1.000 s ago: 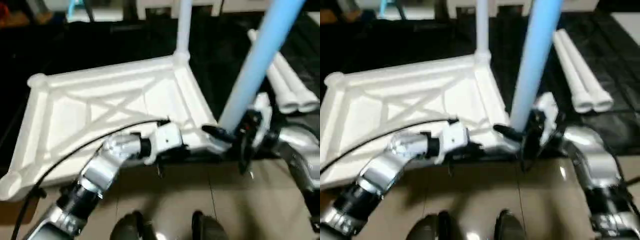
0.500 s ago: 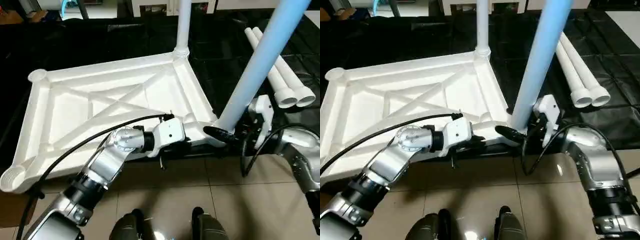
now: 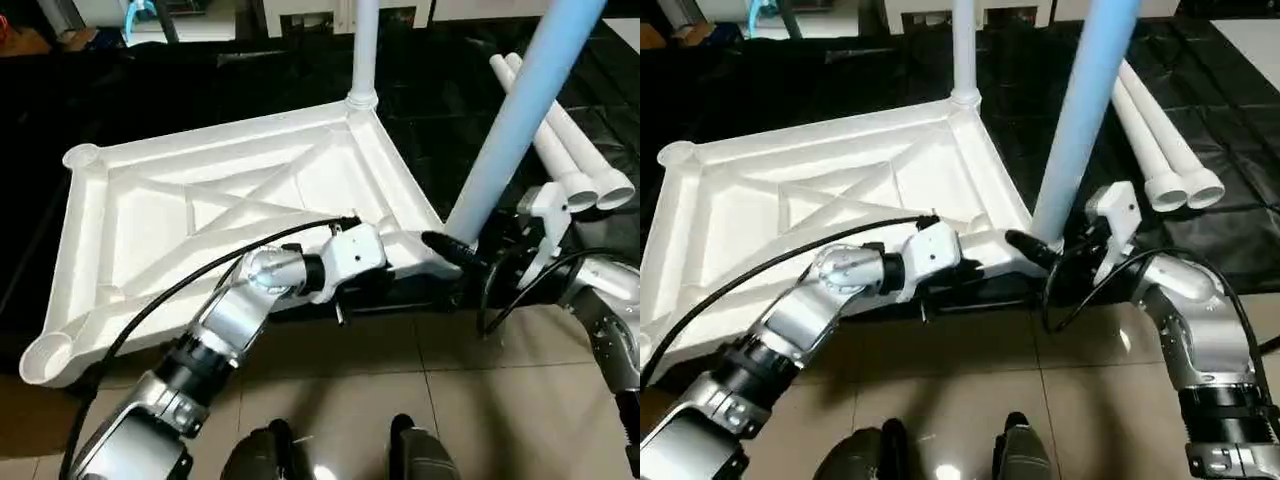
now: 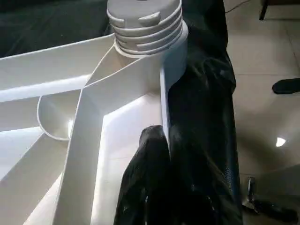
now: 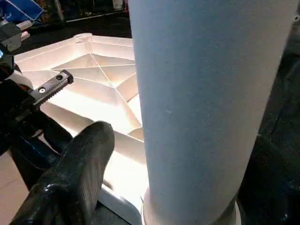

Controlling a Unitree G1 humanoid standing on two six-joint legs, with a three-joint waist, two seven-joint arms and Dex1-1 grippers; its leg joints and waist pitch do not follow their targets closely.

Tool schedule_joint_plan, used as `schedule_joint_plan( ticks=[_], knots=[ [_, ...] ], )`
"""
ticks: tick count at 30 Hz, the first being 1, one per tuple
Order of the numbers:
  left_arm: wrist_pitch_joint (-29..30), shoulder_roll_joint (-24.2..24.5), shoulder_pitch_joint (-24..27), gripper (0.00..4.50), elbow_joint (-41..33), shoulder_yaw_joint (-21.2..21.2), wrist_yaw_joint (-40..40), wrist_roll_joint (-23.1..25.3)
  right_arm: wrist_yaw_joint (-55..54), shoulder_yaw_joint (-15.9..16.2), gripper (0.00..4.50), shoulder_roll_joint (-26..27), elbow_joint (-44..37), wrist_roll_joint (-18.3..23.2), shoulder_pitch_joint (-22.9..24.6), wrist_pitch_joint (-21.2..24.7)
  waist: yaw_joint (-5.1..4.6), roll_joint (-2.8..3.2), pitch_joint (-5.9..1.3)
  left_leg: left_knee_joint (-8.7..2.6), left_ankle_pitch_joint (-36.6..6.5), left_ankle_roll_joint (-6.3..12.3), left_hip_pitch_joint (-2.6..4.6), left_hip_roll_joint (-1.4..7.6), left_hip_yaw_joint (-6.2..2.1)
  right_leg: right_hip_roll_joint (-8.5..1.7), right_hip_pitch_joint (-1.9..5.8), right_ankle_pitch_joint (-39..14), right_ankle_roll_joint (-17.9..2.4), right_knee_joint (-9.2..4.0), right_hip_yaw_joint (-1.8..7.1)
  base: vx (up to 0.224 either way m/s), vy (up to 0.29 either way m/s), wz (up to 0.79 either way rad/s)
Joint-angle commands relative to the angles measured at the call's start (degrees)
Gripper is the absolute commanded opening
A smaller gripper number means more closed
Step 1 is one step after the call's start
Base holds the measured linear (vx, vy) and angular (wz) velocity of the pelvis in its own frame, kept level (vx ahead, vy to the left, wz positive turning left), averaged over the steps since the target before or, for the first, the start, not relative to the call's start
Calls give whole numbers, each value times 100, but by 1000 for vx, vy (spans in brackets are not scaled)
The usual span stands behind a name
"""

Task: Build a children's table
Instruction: Rotate leg to tighten

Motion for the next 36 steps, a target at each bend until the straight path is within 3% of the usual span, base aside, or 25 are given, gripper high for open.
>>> schedule_joint_plan(
  ticks=[1,4,7,9,12,13,15,17,18,19,20,21,22,23,24,25,26,27,28,29,31,32,34,35,36],
  knots=[
    [-354,-144,-198,0,-81,426,252,-291,52,65,375,81,-296,23,99,-14,9,-196,-565,-356,-2238,541,173,130,-85,-61,294,-2684,-701,-471,-15,0,0,0],
    [-481,-120,-188,0,-107,402,182,-287,9,68,375,125,-325,1,94,-17,21,-180,-565,-368,-2317,534,187,140,-93,-70,316,-2731,-718,-456,-24,0,0,0],
    [-479,-111,-175,0,-106,399,190,-255,-14,70,375,140,-346,-12,99,-12,-6,-163,-522,-385,-3050,353,366,111,-106,-16,336,-3701,-450,-538,-109,0,0,0],
    [-496,-107,-174,0,-68,413,190,-255,-30,65,375,142,-368,-19,109,-6,-30,-162,-504,-361,-3237,389,471,77,-88,46,346,-3916,-402,-610,-182,0,0,0],
    [-494,-88,-168,0,-67,419,160,-262,-19,61,375,133,-357,-26,97,-7,-126,-46,-429,-394,-3949,379,686,138,-153,117,411,-3763,-265,-729,-525,0,0,0],
    [-500,-84,-168,0,-64,421,154,-263,-16,60,375,130,-354,-29,91,-5,-155,-34,-413,-417,-4144,348,706,162,-165,142,421,-3664,-227,-733,-589,0,0,0],
    [-509,-76,-167,0,-57,418,139,-265,-5,58,375,123,-328,-42,71,-12,-190,20,-404,-520,-4688,206,736,251,-216,153,515,-3362,-136,-643,-709,32,11,-6],
    [-503,-75,-170,0,-55,421,127,-273,6,55,375,124,-312,-57,53,-19,-194,50,-356,-811,-5431,31,699,434,-202,179,628,-2698,-278,-187,-686,26,-8,-1],
    [-499,-74,-170,0,-57,422,124,-276,6,55,375,124,-310,-58,50,-19,-216,-22,-344,-773,-5447,-4,814,373,-117,187,540,-2762,-380,-217,-638,68,-50,6],
    [-491,-73,-173,0,-59,425,117,-282,10,54,375,131,-302,-70,37,-18,-237,-75,-340,-621,-5253,2,924,247,-61,191,447,-3168,-365,-440,-656,68,-50,6],
    [-493,-73,-174,0,-57,426,117,-282,12,53,375,135,-299,-76,31,-18,-247,-186,-371,-141,-4124,111,1013,-73,18,-10,369,-4395,-102,-842,-637,57,-61,0],
    [-514,-73,-178,0,-45,424,121,-278,14,55,375,137,-297,-82,27,-19,-122,-206,-402,-74,-2636,370,554,-145,1,-311,816,-5066,55,-829,-353,109,-20,-14],
    [-530,-72,-180,0,-36,422,124,-275,15,57,375,139,-296,-85,25,-20,-82,-229,-425,-88,-2069,473,299,-135,-47,-354,1014,-5205,66,-748,-262,109,-20,-14],
    [-532,-74,-182,0,-30,423,127,-276,18,60,375,138,-294,-88,24,-23,2,-177,-477,-105,-1508,599,212,-108,-81,-369,1057,-5147,-91,-722,-193,146,-8,-15],
    [-534,-74,-183,0,-25,422,131,-274,20,62,375,136,-291,-93,25,-30,-5,-174,-487,-143,-1382,662,161,-103,-116,-304,1095,-4835,-248,-669,-210,119,-15,-9],
    [-529,-76,-182,0,-23,425,135,-275,23,64,375,134,-287,-97,24,-34,-31,-113,-526,-236,-1224,748,169,-69,-154,-145,1113,-3992,-578,-572,-291,119,-15,-9],
    [-533,-74,-183,0,-16,427,141,-268,27,66,375,133,-281,-102,19,-38,-74,-79,-580,-287,-1191,865,297,-18,-172,-15,1047,-3094,-973,-466,-328,129,5,-3],
    [-538,-73,-183,0,-11,428,145,-263,30,67,375,131,-277,-105,16,-41,-101,-52,-610,-306,-1214,939,389,15,-177,33,997,-2675,-1184,-407,-338,170,1,7],
    [-542,-72,-180,0,-9,431,146,-263,33,68,375,131,-273,-107,13,-40,-150,-21,-635,-329,-1392,1116,566,96,-186,77,897,-2003,-1604,-299,-332,170,1,7],
    [-545,-69,-177,0,-8,432,151,-260,39,68,375,131,-267,-110,8,-41,-214,-69,-639,-330,-1638,1271,643,92,-164,92,876,-1723,-1873,-249,-304,195,1,16],
    [-545,-68,-175,0,-10,434,153,-258,42,68,375,132,-263,-111,6,-42,-187,-117,-672,-267,-1523,1508,618,-27,-64,82,972,-1382,-2168,-209,-115,190,12,21],
    [-532,-69,-159,0,-32,443,148,-254,74,63,375,149,-266,-87,2,-71,-156,-115,-741,-177,-982,1721,446,-143,-59,98,1182,-970,-2197,-142,-30,185,19,13],
    [-527,-67,-149,0,-42,448,146,-245,32,83,375,149,-274,-96,-5,19,-133,-78,-839,-35,-94,2136,327,-263,-133,173,1308,-155,-1984,-13,12,182,22,11],
    [-527,-66,-149,0,-41,448,146,-244,32,83,375,151,-274,-95,-6,22,-181,0,-888,-4,704,2521,583,-203,-267,334,1082,512,-1752,189,-97,217,10,20],
    [-530,-56,-146,0,-38,453,145,-239,22,95,375,163,-275,-120,-20,-14,-399,49,-891,124,1824,3066,1204,81,-696,462,441,392,-1171,515,-288,201,-29,13]
  ],
)
